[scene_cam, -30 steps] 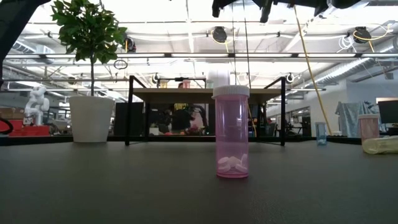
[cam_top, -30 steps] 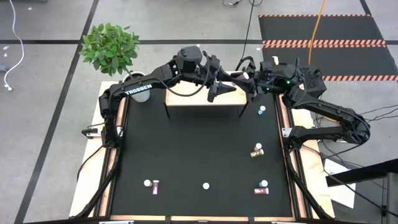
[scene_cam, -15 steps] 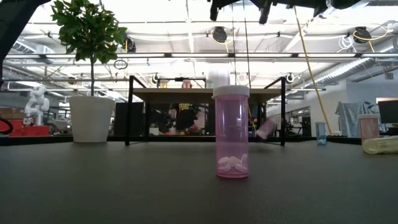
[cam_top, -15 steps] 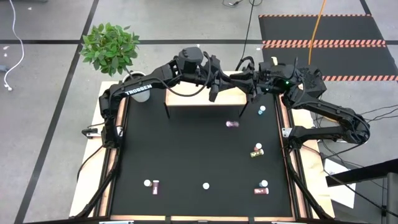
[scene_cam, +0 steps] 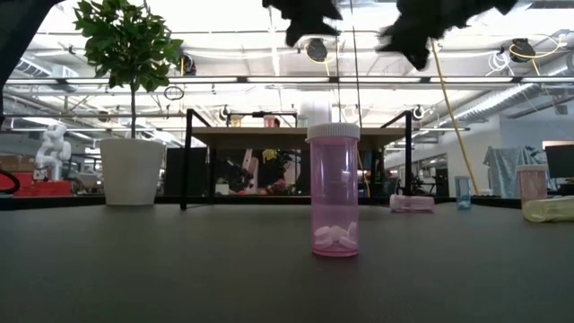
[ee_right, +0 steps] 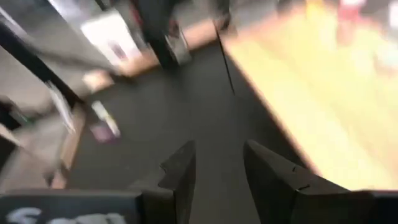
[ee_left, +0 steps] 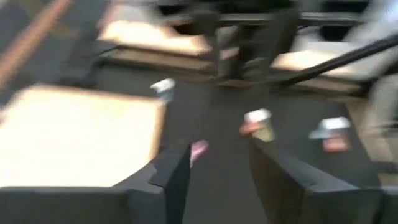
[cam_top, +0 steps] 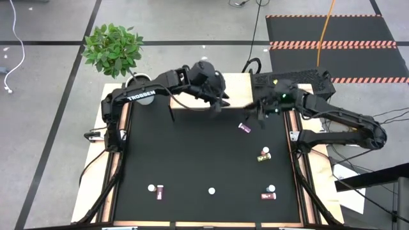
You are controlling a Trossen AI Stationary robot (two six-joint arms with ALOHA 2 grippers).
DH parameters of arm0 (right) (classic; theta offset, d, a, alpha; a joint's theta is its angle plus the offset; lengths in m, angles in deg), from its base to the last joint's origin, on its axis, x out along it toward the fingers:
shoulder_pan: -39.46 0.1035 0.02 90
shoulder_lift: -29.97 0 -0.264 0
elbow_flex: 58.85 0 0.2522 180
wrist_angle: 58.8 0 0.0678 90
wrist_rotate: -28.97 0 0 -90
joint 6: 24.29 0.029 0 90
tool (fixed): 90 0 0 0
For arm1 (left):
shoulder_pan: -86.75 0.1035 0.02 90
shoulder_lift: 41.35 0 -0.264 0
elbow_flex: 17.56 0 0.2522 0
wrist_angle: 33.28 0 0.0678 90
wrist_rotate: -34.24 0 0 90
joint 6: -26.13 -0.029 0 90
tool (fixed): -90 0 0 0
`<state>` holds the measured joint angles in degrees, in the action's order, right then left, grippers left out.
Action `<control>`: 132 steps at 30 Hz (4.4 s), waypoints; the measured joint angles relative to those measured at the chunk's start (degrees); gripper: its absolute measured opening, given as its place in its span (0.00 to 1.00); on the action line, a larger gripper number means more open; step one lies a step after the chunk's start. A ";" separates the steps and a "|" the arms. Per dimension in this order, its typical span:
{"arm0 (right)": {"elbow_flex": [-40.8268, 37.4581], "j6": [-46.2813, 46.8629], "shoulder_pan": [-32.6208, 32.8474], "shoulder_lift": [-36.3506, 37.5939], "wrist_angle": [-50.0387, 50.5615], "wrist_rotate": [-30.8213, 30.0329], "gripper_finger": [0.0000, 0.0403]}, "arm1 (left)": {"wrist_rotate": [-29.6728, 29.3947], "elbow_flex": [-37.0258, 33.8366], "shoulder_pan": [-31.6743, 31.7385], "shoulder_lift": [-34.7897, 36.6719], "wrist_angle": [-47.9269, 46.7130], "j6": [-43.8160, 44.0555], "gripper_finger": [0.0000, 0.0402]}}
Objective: Pick and place medicine bottles onto shelf by color
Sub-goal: Put the top pink pill bottle on the shelf
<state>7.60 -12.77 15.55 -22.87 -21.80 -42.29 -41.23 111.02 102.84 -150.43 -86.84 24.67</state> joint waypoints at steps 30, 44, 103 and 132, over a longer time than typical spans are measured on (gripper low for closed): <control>-23.21 -0.75 13.94 -19.77 -10.64 -29.35 0.49 | -20.17 0.00 0.41 12.15 -6.84 1.37 0.53; -23.06 2.54 9.20 -25.94 -15.72 -23.90 0.32 | -20.16 0.00 0.41 12.09 -8.21 -1.28 0.53; -23.26 -3.67 13.82 -6.95 -83.94 -11.07 0.25 | 3.47 -28.22 -5.72 7.11 62.80 12.16 0.61; -22.46 1.08 11.93 -9.00 -81.99 -10.91 0.25 | 6.29 -28.15 -3.61 7.03 61.14 16.17 0.57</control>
<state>-14.86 -11.69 27.47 -31.87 -103.79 -53.20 -34.95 82.87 99.22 -143.41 -25.71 40.84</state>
